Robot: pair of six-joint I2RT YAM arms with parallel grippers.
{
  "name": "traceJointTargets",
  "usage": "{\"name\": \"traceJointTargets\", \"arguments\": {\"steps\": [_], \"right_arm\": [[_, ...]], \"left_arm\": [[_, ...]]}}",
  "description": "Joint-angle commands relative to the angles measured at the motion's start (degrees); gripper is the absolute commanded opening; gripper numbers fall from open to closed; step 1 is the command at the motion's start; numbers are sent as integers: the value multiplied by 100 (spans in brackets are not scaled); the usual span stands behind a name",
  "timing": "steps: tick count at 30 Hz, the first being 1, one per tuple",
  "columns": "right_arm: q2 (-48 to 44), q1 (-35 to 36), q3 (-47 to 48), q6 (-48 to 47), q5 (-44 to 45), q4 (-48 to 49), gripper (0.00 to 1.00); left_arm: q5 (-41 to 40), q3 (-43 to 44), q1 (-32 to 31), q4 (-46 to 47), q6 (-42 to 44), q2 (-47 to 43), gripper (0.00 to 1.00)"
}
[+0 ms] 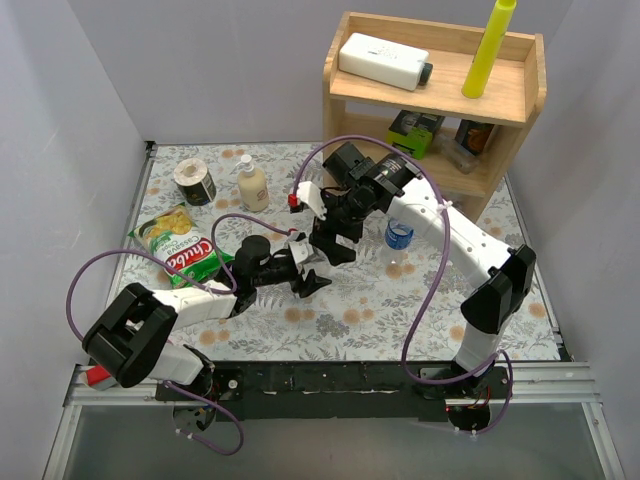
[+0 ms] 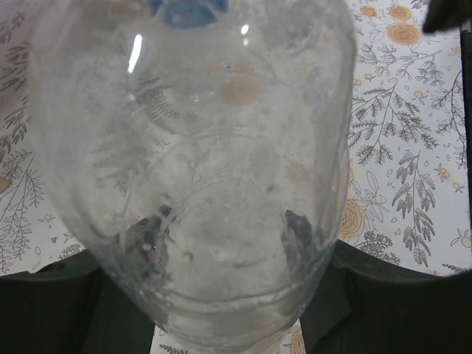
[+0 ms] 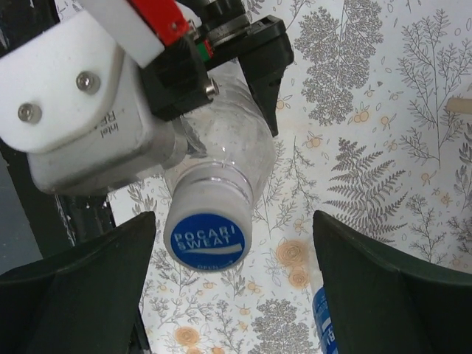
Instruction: Screw on the bottle caps
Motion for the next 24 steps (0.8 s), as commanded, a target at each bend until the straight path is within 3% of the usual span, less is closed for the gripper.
{"name": "traceJointTargets", "arguments": {"steps": [1, 5, 6, 11, 15, 24], "right_arm": [[-505, -333, 148, -266, -175, -144, 94], [-1503, -1176, -1043, -442, -1341, 1066, 98], [-1725, -1457, -1336, -451, -2049, 1940, 98], [-2693, -1486, -2928, 268, -3250, 4600, 98], [-2413, -1354, -3000, 603, -3865, 4945, 98], [-2220, -1196, -3193, 726, -4086, 5377, 98]], "left_arm": [[290, 77, 1, -24, -192, -181, 0], [746, 138, 159, -41, -587, -146, 0], [817, 173, 168, -77, -623, -137, 0], [1045, 489, 186, -270, -738, -67, 0], [1134, 674, 186, -481, -650, 3, 0], [1222, 929, 186, -780, -544, 91, 0]]}}
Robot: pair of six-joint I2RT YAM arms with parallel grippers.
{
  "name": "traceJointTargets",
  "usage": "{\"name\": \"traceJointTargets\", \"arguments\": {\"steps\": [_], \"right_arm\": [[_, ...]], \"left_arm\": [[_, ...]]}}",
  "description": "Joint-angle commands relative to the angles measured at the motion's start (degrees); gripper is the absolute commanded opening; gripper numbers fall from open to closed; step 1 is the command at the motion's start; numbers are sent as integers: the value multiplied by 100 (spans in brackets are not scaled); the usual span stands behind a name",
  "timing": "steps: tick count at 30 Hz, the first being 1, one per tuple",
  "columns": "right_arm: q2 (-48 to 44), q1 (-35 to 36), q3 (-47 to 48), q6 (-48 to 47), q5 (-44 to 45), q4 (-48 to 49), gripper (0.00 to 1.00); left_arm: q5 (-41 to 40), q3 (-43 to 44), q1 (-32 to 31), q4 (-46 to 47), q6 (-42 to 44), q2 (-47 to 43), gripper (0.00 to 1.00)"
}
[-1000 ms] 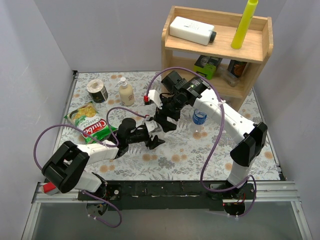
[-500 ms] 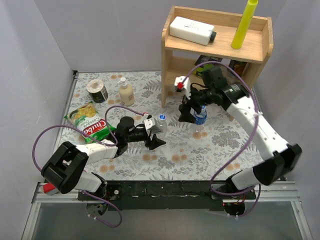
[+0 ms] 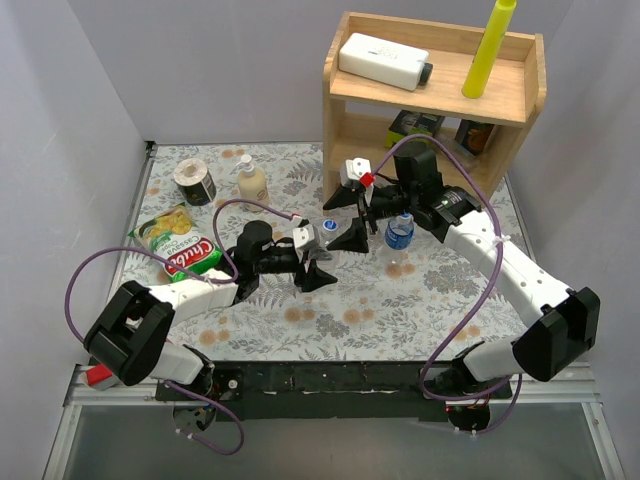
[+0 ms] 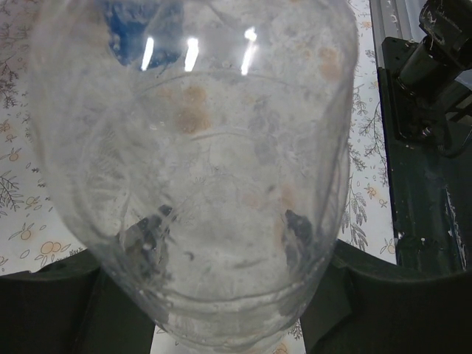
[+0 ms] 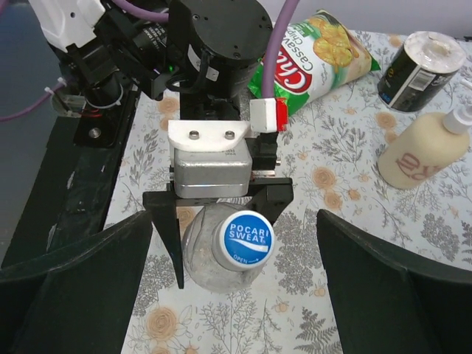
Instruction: Screw on the bottle caps
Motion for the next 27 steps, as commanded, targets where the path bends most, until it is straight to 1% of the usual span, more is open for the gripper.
{"name": "traceJointTargets", "arguments": {"steps": [1, 11, 19, 23, 27], "right_arm": [[12, 74, 31, 114, -469, 465, 98], [100, 171, -66, 184, -549, 395, 98], [197, 180, -57, 342, -400, 307, 96], [171, 171, -136, 501, -294, 465, 95], [144, 162, -171, 510, -267, 456, 95]], "left_arm": [[159, 289, 24, -181, 109, 45, 0], [115, 368, 24, -102, 101, 107, 0], [-87, 360, 24, 117, 39, 125, 0], [-139, 377, 33, 144, 31, 133, 0], [-227, 377, 42, 223, -136, 151, 0]]}}
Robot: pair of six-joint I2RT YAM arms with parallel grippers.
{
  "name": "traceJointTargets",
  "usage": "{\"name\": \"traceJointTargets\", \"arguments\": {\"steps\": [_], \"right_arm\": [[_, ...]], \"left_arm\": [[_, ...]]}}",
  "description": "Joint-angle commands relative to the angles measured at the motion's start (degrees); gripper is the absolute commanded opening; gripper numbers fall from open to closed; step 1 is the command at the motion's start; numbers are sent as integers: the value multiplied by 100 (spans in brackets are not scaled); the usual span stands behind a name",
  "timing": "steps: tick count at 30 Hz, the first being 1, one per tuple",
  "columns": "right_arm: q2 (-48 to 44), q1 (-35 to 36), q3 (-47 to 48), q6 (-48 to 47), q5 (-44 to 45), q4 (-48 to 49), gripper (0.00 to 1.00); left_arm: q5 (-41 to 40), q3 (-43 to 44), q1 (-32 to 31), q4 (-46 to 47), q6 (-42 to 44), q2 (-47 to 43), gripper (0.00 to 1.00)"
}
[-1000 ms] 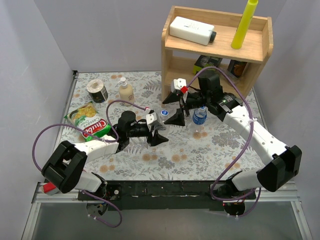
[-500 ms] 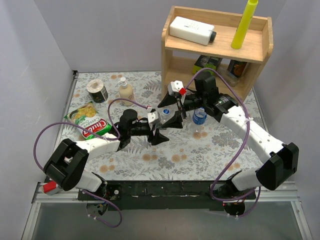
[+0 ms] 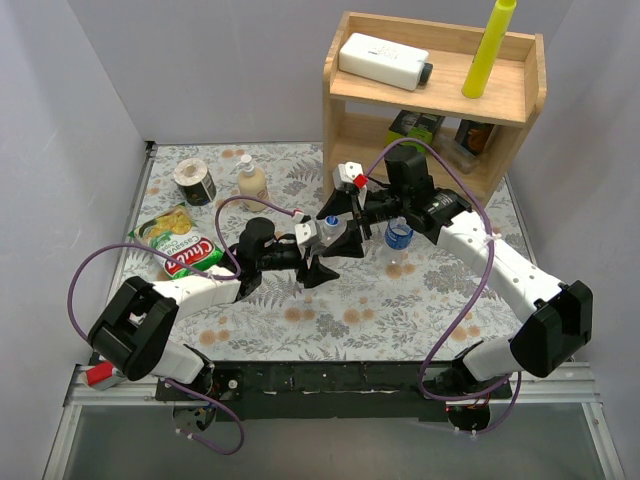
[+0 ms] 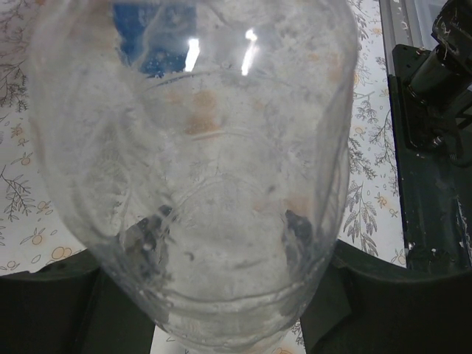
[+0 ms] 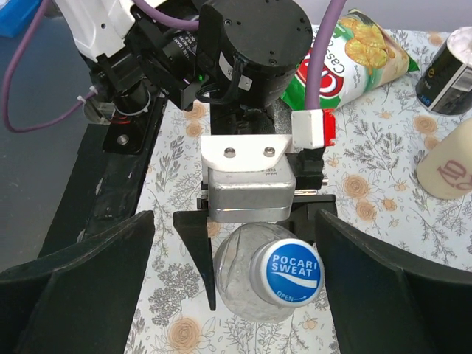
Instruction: Screw on the bottle caps
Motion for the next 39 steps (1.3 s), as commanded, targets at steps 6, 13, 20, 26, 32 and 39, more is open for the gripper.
{"name": "traceJointTargets", "arguments": {"steps": [6, 13, 20, 26, 32, 39], "right_arm": [[-105, 13, -58, 77, 144, 104, 94], [-254, 22, -242, -196, 566, -212, 94], [-404, 22, -225, -520, 926, -711, 94], [-475, 14, 3, -986, 1400, -1653, 93], [-589, -531, 267, -267, 971, -734, 88], [69, -540, 619, 287, 128, 489, 94]], "left_arm": [[-267, 224, 129, 330, -562, 59, 0], [-364, 268, 332, 489, -985, 60, 0], [-425, 233, 420, 533, -1107, 68, 0], [-478, 207, 516, 559, -1204, 68, 0], [56, 321, 516, -37, -397, 130, 0], [400, 619, 507, -574, -53, 165, 0]]}}
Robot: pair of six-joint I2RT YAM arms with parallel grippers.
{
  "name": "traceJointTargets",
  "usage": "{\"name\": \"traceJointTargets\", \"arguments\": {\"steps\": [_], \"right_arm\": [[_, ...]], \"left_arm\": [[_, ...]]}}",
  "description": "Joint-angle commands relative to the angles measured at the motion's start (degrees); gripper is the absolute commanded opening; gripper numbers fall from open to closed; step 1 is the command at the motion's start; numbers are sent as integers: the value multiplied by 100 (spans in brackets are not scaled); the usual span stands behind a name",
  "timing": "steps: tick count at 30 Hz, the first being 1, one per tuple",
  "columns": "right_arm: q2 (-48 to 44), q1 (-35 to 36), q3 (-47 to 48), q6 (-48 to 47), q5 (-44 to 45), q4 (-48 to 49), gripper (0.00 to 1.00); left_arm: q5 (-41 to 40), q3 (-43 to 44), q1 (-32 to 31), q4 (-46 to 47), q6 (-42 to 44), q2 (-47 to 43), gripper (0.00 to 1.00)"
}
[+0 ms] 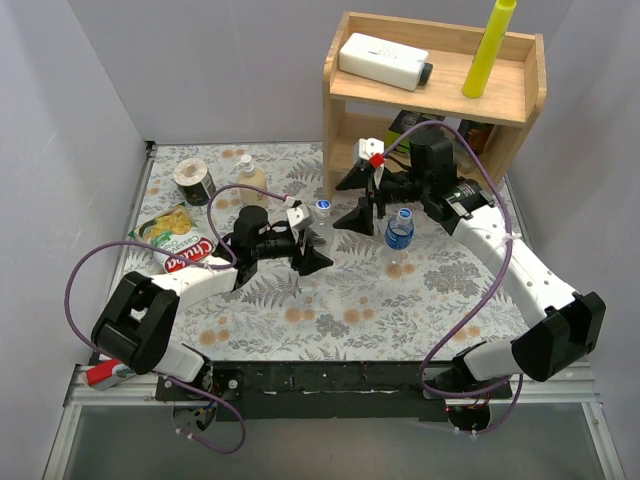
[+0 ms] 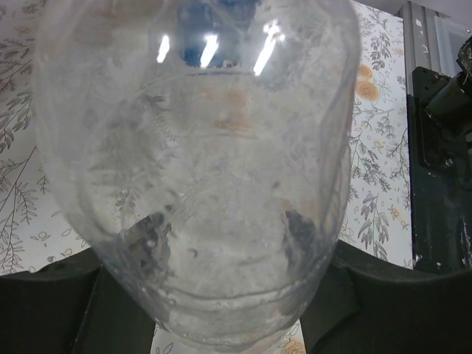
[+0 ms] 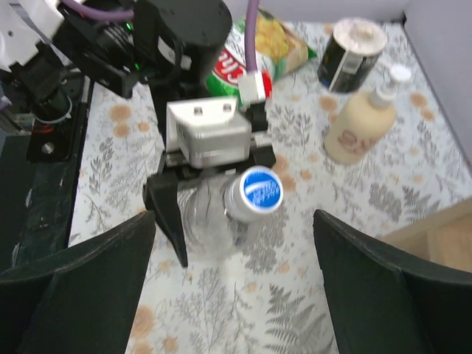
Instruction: Screw on the bottle caps
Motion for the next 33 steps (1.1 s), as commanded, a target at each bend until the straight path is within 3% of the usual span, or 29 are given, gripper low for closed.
{"name": "traceJointTargets", "arguments": {"steps": [1, 5, 12, 23, 33], "right_arm": [[372, 50, 230, 597, -911, 1087, 94], [513, 164, 37, 748, -1141, 1754, 95], [777, 305, -43, 959, -1272, 2107, 95], [426, 322, -429, 406, -1071, 1397, 95], [144, 279, -755, 485, -491, 1237, 95]], "left_arm": [[348, 349, -10, -334, 369, 27, 0], [392, 463, -19, -378, 404, 71, 0], [392, 595, -19, -466, 404, 150, 0], [59, 718, 60, 43, -474, 396, 0], [128, 963, 192, 237, -475, 669, 0]]}}
